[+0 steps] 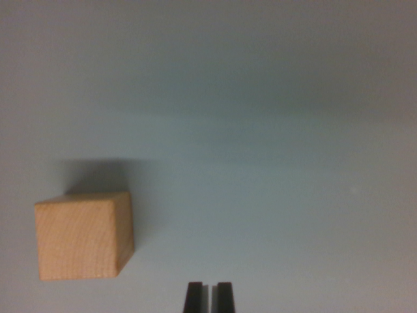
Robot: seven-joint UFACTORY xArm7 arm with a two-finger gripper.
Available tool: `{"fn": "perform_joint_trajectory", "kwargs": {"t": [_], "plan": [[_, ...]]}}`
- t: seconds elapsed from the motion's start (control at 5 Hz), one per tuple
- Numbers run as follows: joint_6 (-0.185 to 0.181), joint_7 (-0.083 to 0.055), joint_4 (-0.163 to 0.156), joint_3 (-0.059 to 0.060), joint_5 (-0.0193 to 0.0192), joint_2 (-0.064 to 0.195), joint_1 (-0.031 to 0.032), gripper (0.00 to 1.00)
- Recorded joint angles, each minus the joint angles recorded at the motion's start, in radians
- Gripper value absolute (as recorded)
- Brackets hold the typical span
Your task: Push wooden cube
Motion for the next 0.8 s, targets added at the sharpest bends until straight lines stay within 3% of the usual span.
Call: {"fn": "perform_joint_trajectory", "kwargs": {"t": [0.2, 0.4, 0.6, 0.8], "plan": [[0.000, 0.000, 0.000, 0.000, 0.0000, 0.000, 0.0000, 0.00], [-0.042, 0.019, -0.030, 0.011, -0.0042, 0.014, 0.0121, 0.00], [-0.042, 0.019, -0.030, 0.011, -0.0042, 0.014, 0.0121, 0.00], [-0.084, 0.037, -0.060, 0.022, -0.0084, 0.027, 0.0242, 0.00]]}}
